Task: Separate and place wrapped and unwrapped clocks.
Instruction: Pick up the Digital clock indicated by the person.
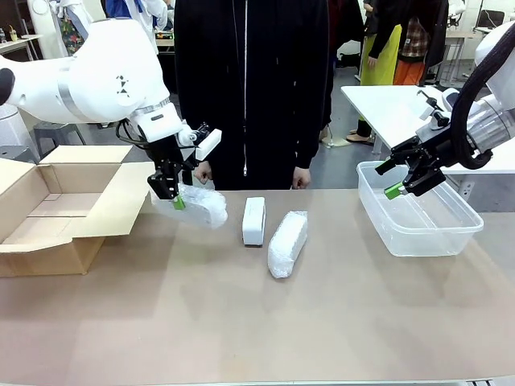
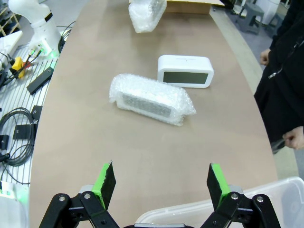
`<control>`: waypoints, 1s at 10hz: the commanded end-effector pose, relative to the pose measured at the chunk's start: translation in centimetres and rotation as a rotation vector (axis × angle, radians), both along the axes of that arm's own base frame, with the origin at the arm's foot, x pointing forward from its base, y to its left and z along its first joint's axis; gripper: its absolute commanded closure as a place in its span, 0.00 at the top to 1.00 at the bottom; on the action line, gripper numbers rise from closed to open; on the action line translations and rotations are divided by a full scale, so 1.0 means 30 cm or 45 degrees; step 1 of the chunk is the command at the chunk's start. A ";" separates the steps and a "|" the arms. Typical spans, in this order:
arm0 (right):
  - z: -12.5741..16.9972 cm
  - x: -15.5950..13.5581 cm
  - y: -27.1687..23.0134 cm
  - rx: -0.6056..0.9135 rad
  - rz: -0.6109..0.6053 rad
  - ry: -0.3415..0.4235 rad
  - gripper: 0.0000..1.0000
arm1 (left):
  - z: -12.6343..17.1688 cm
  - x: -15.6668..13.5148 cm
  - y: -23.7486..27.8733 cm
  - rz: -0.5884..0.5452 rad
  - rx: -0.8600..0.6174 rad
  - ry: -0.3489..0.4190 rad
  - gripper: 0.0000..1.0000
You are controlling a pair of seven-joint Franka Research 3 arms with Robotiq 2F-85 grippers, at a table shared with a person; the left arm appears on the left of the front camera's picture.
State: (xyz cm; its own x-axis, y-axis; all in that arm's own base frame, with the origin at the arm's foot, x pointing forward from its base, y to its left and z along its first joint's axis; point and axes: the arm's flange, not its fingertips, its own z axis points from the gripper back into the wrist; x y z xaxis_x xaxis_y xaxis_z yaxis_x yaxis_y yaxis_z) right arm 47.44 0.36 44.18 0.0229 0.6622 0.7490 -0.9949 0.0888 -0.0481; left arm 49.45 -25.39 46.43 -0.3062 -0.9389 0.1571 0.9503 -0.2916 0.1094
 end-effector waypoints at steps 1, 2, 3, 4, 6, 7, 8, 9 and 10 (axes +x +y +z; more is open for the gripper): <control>-0.005 0.006 0.002 0.037 -0.001 -0.010 1.00 | 0.026 -0.002 0.015 0.043 -0.001 -0.002 0.39; -0.005 0.006 0.002 0.037 -0.001 -0.010 1.00 | 0.031 0.005 0.021 0.041 -0.047 0.039 0.20; -0.005 0.006 0.002 0.037 -0.001 -0.010 1.00 | 0.009 0.002 0.010 0.011 -0.002 -0.005 0.39; -0.005 0.006 0.002 0.037 -0.001 -0.010 1.00 | 0.009 0.002 0.010 0.011 -0.002 -0.005 0.39; -0.005 0.006 0.002 0.037 -0.001 -0.010 1.00 | 0.009 0.002 0.010 0.011 -0.002 -0.005 0.39; -0.005 0.006 0.002 0.037 -0.001 -0.010 1.00 | 0.009 0.002 0.010 0.011 -0.002 -0.005 0.39; -0.005 0.006 0.002 0.037 -0.001 -0.010 1.00 | 0.009 0.002 0.010 0.011 -0.002 -0.005 0.39; -0.005 0.006 0.002 0.037 -0.001 -0.010 1.00 | 0.009 0.002 0.010 0.011 -0.002 -0.005 0.39; -0.005 0.006 0.002 0.037 -0.001 -0.010 1.00 | 0.009 0.002 0.010 0.011 -0.002 -0.005 0.39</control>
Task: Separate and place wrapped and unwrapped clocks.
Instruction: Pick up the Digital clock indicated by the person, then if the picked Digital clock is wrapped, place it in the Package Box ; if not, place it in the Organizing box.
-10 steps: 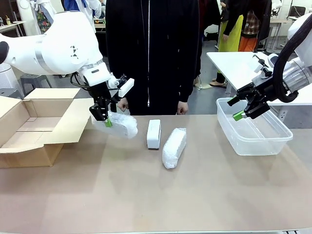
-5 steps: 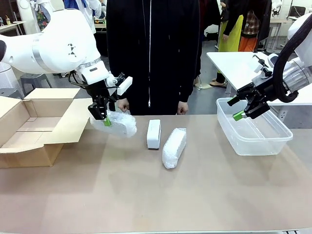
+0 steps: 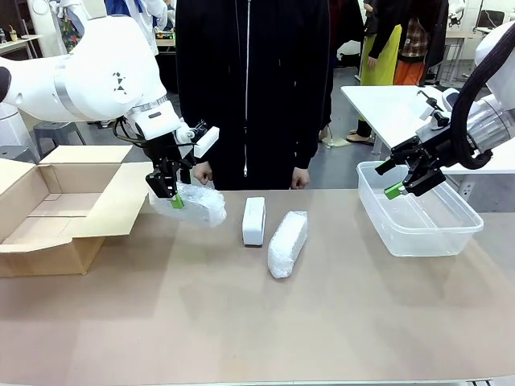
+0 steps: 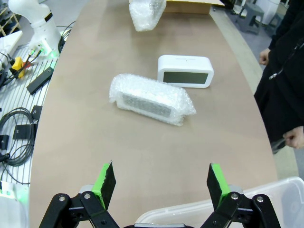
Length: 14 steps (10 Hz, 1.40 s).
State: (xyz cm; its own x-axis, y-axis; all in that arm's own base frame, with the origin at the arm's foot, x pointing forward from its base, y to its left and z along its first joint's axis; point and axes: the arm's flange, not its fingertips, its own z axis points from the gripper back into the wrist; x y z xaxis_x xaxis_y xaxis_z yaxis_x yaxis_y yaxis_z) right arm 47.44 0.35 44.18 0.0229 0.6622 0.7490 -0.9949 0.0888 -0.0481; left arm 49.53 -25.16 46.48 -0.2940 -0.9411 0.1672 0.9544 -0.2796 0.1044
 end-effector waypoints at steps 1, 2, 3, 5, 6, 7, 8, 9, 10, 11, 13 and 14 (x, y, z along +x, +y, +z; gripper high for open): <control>-0.005 0.006 0.002 0.037 -0.001 -0.010 1.00 | 0.008 0.000 0.002 -0.004 0.009 -0.015 0.39; -0.005 0.006 0.002 0.037 -0.001 -0.010 1.00 | 0.008 0.000 0.002 -0.004 0.009 -0.015 0.39; -0.005 0.006 0.002 0.037 -0.001 -0.010 1.00 | 0.008 0.000 0.002 -0.004 0.009 -0.015 0.39; -0.005 0.006 0.002 0.037 -0.001 -0.010 1.00 | 0.008 0.000 0.002 -0.004 0.009 -0.015 0.39; -0.005 0.006 0.002 0.037 -0.001 -0.010 1.00 | 0.008 0.000 0.002 -0.004 0.009 -0.015 0.39; -0.005 0.006 0.002 0.037 -0.001 -0.010 1.00 | 0.008 0.000 0.002 -0.004 0.009 -0.015 0.39; -0.005 0.006 0.002 0.037 -0.001 -0.010 1.00 | 0.008 0.000 0.002 -0.004 0.009 -0.015 0.39; -0.005 0.006 0.002 0.037 -0.001 -0.010 1.00 | 0.008 0.000 0.002 -0.004 0.009 -0.015 0.39; -0.005 0.006 0.002 0.037 -0.001 -0.010 1.00 | 0.008 0.000 0.002 -0.004 0.009 -0.015 0.39; -0.005 0.006 0.002 0.037 -0.001 -0.010 1.00 | 0.008 0.000 0.002 -0.004 0.009 -0.015 0.39; -0.005 0.006 0.002 0.037 -0.001 -0.010 1.00 | 0.000 0.000 0.000 0.000 0.000 0.000 0.58; -0.005 0.006 0.002 0.037 -0.001 -0.010 1.00 | 0.021 0.000 0.016 0.088 -0.003 -0.003 0.58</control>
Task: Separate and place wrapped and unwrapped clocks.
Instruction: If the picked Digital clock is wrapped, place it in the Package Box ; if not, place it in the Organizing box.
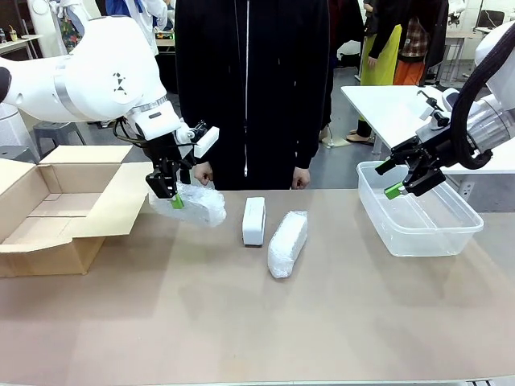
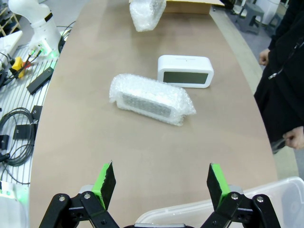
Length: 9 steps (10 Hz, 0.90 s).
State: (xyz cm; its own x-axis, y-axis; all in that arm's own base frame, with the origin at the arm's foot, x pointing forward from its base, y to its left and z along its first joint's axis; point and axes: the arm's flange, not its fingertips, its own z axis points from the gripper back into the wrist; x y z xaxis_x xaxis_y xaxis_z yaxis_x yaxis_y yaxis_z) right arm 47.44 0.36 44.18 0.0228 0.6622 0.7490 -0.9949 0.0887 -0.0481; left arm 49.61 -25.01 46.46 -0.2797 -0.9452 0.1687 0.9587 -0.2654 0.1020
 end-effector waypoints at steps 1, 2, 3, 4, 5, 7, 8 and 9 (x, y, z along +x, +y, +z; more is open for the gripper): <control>-0.005 0.006 0.002 0.037 -0.001 -0.010 1.00 | 0.042 -0.008 0.033 0.207 -0.014 -0.018 0.58; -0.005 0.006 0.002 0.037 -0.001 -0.010 1.00 | 0.053 -0.015 0.066 0.341 -0.033 -0.024 0.58; -0.005 0.006 0.002 0.037 -0.001 -0.010 1.00 | 0.062 -0.028 0.103 0.447 -0.068 -0.017 0.58; -0.005 0.006 0.002 0.037 -0.001 -0.010 1.00 | 0.070 -0.044 0.141 0.539 -0.088 -0.004 0.58; -0.005 0.006 0.002 0.037 -0.001 -0.010 1.00 | 0.079 -0.054 0.186 0.661 -0.114 0.021 0.58; -0.005 0.006 0.002 0.037 -0.001 -0.010 1.00 | 0.084 -0.078 0.266 0.822 -0.144 0.029 0.58; -0.005 0.006 0.002 0.037 -0.001 -0.010 1.00 | 0.087 -0.088 0.318 0.909 -0.176 0.026 0.58; -0.005 0.006 0.002 0.037 -0.001 -0.010 1.00 | 0.103 -0.098 0.390 1.032 -0.221 0.004 0.58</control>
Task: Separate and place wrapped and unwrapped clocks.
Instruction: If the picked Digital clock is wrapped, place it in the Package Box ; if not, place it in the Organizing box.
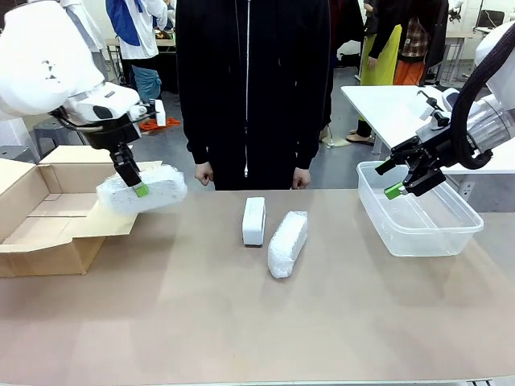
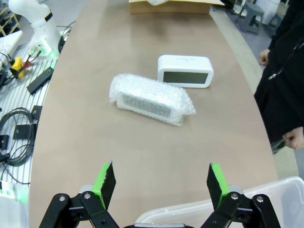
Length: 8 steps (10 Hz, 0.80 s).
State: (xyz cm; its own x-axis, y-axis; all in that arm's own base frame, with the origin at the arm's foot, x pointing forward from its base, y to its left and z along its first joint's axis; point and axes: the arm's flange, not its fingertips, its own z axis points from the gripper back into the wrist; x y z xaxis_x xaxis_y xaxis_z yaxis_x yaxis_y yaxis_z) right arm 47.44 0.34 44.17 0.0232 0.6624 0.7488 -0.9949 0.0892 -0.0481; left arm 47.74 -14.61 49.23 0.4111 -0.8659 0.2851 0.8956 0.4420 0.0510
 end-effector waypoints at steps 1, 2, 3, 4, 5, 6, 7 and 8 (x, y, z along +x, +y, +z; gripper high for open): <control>-0.005 0.006 0.003 0.037 0.000 -0.010 1.00 | 0.027 -0.048 0.105 0.217 -0.060 -0.074 0.58; -0.005 0.006 0.003 0.037 0.000 -0.010 1.00 | 0.043 -0.059 0.164 0.308 -0.089 -0.094 0.58; -0.005 0.006 0.003 0.037 0.000 -0.010 1.00 | 0.055 -0.072 0.218 0.377 -0.104 -0.110 0.58; -0.005 0.006 0.003 0.037 0.000 -0.010 1.00 | 0.065 -0.083 0.267 0.437 -0.114 -0.123 0.58; -0.005 0.006 0.003 0.037 0.000 -0.010 1.00 | 0.078 -0.092 0.320 0.511 -0.115 -0.134 0.58; -0.005 0.006 0.003 0.037 0.000 -0.010 1.00 | 0.082 -0.101 0.368 0.601 -0.108 -0.143 0.58; -0.005 0.006 0.003 0.037 0.000 -0.010 1.00 | 0.080 -0.111 0.421 0.690 -0.108 -0.143 0.58; -0.005 0.006 0.003 0.037 0.000 -0.010 1.00 | 0.073 -0.119 0.481 0.763 -0.127 -0.141 0.58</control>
